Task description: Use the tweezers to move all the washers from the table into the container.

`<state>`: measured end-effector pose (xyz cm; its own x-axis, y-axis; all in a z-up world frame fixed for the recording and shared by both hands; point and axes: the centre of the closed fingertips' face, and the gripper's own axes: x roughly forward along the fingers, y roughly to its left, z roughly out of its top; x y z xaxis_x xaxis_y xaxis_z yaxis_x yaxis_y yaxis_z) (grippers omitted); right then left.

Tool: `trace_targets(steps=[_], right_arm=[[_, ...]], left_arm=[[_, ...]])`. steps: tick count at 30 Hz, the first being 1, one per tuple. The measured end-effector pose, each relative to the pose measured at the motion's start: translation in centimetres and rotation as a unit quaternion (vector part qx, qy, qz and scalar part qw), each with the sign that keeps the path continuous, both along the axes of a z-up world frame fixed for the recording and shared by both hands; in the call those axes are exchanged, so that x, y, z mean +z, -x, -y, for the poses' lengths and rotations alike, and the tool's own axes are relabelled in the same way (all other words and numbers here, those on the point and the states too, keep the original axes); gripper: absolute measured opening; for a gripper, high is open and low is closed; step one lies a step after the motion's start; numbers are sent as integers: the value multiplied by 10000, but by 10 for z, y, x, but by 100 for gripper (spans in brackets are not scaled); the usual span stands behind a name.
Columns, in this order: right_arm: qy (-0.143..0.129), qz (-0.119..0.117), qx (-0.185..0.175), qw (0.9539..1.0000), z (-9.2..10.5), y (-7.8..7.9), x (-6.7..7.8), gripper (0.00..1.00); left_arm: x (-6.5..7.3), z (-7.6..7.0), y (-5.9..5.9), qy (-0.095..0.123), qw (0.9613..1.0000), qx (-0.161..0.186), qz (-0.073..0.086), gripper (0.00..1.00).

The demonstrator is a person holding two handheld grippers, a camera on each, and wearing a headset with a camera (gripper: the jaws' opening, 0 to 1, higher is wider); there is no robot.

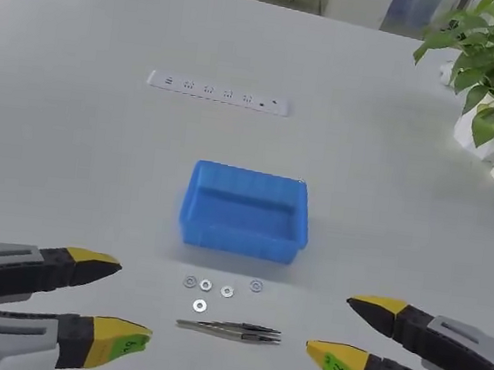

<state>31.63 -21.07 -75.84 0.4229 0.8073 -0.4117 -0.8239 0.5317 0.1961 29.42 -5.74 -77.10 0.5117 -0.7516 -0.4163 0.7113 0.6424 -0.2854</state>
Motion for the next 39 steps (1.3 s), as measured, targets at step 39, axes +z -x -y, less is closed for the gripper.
trace_targets(steps=[39], right_arm=[[1816, 439, 2192, 9576, -55, -17, -96, 33]], left_arm=[[-84, 41, -31, -1049, 9878, -1151, -61, 37]])
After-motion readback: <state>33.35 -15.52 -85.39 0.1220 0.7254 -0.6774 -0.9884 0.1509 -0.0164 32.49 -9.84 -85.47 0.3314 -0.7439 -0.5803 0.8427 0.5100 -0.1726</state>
